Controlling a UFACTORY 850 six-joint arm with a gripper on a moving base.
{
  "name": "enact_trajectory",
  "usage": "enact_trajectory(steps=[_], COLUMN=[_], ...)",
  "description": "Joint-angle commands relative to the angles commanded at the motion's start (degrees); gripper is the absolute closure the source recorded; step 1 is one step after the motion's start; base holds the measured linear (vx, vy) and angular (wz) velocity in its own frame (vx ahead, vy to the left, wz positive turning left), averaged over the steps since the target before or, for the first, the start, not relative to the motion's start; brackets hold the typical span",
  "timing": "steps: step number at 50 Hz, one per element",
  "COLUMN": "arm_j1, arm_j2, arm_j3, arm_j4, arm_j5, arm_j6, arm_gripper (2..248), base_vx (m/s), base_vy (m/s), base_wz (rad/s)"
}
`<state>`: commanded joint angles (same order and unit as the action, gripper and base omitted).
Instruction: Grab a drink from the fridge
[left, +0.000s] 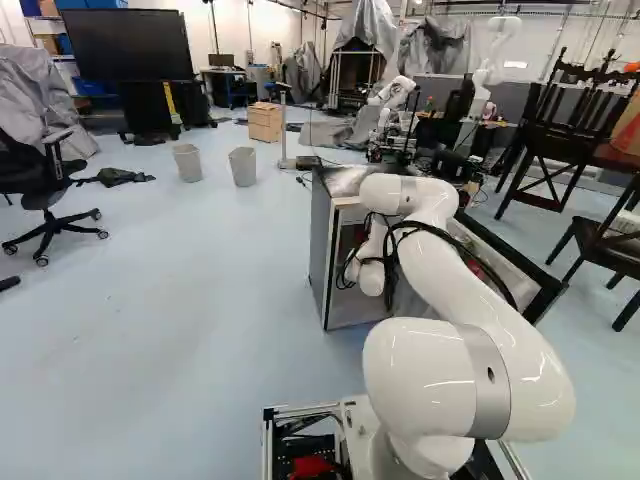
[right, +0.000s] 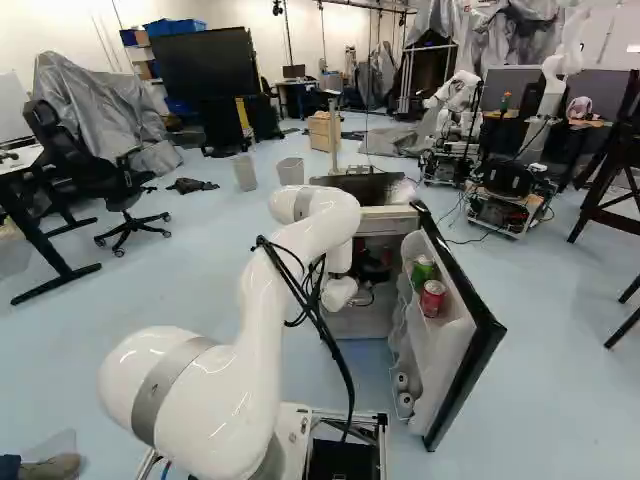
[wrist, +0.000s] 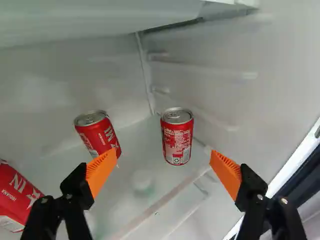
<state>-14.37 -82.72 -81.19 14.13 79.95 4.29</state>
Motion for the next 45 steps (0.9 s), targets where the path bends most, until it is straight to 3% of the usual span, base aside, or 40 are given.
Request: enact_trajectory(steps=[45], arm_j1=[-1.5], arm_j2=[-2.9], arm_j3=[-5.5], arm_j4=[0.0], arm_j5=[1.3], arm_j6=[0.0], arm_gripper=[3], base_vx=[0.0], base_vy=[0.0], base_wz=[0.0])
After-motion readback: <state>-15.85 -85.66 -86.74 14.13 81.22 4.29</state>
